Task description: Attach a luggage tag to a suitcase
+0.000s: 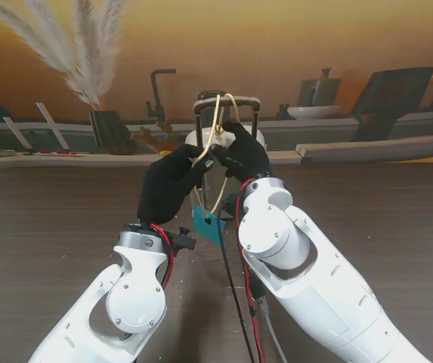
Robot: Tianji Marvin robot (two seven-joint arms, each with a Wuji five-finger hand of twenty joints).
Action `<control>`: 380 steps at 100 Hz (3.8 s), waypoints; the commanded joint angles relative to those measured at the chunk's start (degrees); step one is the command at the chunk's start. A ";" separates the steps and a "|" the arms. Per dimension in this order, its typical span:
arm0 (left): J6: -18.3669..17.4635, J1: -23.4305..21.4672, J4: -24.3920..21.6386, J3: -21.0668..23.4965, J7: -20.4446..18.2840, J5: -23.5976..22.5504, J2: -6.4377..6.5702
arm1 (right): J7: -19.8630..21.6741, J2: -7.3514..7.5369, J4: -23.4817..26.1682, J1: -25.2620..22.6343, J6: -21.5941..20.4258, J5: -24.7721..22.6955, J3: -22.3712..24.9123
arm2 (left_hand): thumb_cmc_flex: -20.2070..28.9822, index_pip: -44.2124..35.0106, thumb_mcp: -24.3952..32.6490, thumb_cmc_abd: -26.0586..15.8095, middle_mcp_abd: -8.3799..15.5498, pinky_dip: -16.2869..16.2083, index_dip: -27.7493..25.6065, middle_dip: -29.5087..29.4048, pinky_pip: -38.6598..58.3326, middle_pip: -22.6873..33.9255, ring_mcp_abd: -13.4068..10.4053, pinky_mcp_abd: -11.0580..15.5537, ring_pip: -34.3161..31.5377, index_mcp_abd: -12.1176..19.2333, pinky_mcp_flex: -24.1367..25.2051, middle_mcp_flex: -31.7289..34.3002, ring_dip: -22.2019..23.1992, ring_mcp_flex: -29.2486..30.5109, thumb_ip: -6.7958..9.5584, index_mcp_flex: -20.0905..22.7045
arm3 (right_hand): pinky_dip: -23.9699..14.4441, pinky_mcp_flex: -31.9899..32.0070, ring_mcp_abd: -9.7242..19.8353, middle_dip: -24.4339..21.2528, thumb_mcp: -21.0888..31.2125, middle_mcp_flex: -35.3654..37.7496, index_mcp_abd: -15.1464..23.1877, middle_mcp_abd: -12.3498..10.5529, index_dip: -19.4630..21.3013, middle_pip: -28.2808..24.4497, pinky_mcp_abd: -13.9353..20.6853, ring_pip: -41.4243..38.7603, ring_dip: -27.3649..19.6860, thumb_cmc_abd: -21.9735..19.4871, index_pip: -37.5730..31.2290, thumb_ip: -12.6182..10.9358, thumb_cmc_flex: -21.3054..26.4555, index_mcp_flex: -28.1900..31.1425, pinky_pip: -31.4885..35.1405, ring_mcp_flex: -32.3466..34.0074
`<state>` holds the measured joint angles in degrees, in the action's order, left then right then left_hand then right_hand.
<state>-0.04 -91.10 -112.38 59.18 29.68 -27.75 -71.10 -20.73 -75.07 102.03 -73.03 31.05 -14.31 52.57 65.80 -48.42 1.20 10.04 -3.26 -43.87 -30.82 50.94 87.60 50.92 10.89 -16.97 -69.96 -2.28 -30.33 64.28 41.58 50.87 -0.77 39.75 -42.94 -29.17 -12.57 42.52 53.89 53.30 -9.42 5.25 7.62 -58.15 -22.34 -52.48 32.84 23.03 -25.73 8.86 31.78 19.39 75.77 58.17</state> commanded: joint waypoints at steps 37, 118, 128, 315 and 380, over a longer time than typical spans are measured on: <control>0.21 -0.03 -0.54 -0.31 -0.90 -0.40 0.04 | 0.87 0.09 0.43 -0.49 -4.40 2.83 0.37 | 2.51 0.34 -1.44 -1.65 -0.22 -1.01 1.11 0.02 0.44 -0.05 0.05 -1.34 0.14 0.22 0.36 -0.39 1.40 0.05 0.19 -0.51 | -0.75 1.23 0.83 0.77 -2.13 -1.95 10.39 -0.12 0.49 -1.10 0.56 -1.09 0.49 -1.31 -4.38 -1.31 2.55 -0.90 0.56 -1.98; 0.11 0.08 -0.40 -0.33 -1.53 -0.27 0.16 | -0.86 -1.19 1.28 -2.17 -7.28 14.91 2.34 | 2.57 0.35 -1.43 -1.65 -0.28 -1.02 1.04 0.05 0.41 -0.06 0.04 -1.33 0.20 0.24 0.40 -0.38 1.40 -0.03 0.19 -0.52 | -1.05 3.26 1.14 1.29 -1.24 -4.10 14.69 0.28 5.58 -0.09 1.27 -0.04 0.30 1.67 -8.72 2.10 4.51 7.34 -0.87 -4.22; 0.18 0.33 -0.17 -0.52 -1.53 -0.16 0.12 | -0.81 -1.02 2.15 -2.98 -7.98 15.98 2.97 | 2.57 0.36 -1.43 -1.64 -0.28 -1.02 1.03 0.05 0.41 -0.06 0.03 -1.33 0.22 0.27 0.40 -0.38 1.40 -0.04 0.19 -0.55 | -1.15 3.25 1.14 1.23 -0.93 -4.08 14.41 0.24 7.87 0.01 1.27 0.01 0.27 2.26 -8.19 2.38 4.60 9.09 -0.91 -4.19; -0.50 -0.66 -0.72 -0.75 -0.70 -0.30 0.02 | -11.00 -5.72 -6.86 1.67 -0.34 5.78 -2.31 | 2.59 0.38 -1.42 -1.63 -0.30 -1.03 1.04 0.02 0.27 -0.16 0.11 -1.31 0.33 0.21 0.57 -0.45 1.42 -0.05 0.20 -0.55 | 0.85 3.02 1.62 -0.60 7.61 -8.89 14.45 0.22 27.86 -0.41 0.58 3.17 -1.71 24.05 -18.13 4.90 -7.25 27.34 -0.78 -7.05; -0.43 -0.56 -0.63 -0.91 -0.54 -0.19 -0.06 | -14.36 -7.46 -8.53 2.44 -0.05 6.61 -3.28 | 2.57 0.37 -1.43 -1.66 -0.26 -1.10 1.02 0.03 0.28 -0.16 0.07 -1.38 0.33 0.28 0.57 -0.50 1.42 -0.03 0.20 -0.53 | 1.48 1.26 1.22 -2.25 8.36 -4.99 19.64 0.74 18.44 1.04 -0.52 3.15 -1.79 22.81 -33.32 8.57 0.46 33.79 0.27 -4.66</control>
<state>-0.49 -91.64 -112.35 58.20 29.83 -27.71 -71.06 -35.39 -82.08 93.38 -70.68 31.28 -8.12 49.23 65.80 -48.36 1.20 10.04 -3.27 -43.88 -30.81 50.95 87.57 50.92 10.90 -16.97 -69.88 -2.40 -30.26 64.27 41.58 50.87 -0.77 39.75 -41.53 -27.42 -11.37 41.05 60.31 46.83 7.85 6.00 27.14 -57.38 -22.14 -49.53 31.78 46.24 -56.89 17.15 29.76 50.34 74.49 51.95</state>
